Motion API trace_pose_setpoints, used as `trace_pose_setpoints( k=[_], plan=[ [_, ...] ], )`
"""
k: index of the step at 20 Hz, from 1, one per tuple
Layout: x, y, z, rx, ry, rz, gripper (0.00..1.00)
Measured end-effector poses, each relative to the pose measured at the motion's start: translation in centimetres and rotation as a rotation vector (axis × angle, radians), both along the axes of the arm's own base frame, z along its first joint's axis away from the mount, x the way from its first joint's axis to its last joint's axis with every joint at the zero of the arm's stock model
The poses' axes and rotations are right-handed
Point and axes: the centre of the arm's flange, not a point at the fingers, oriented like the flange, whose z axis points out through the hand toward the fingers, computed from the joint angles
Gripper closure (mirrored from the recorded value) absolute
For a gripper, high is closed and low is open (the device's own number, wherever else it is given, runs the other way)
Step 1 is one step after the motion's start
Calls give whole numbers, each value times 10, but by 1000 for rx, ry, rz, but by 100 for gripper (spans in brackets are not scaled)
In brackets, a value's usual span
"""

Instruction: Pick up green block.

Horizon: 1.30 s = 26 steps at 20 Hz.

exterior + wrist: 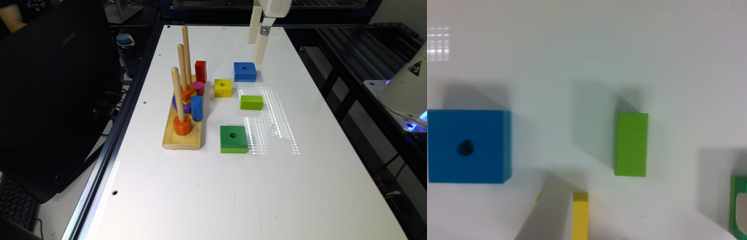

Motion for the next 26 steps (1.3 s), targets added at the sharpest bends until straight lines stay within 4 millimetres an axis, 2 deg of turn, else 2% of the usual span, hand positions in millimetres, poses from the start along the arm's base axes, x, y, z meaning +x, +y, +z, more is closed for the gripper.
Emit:
trace_pose_setpoints(
  k=[4,12,14,19,22,26],
  plan=[
    [5,3,2,3,-6,1,0],
    [40,20,-3,14,-9,-1,0],
    [47,29,-3,19,-13,0,0],
    [59,69,-4,25,-16,1,0],
    [60,82,-4,24,-17,1,0],
    [60,85,-5,20,-17,-2,0]
  ],
)
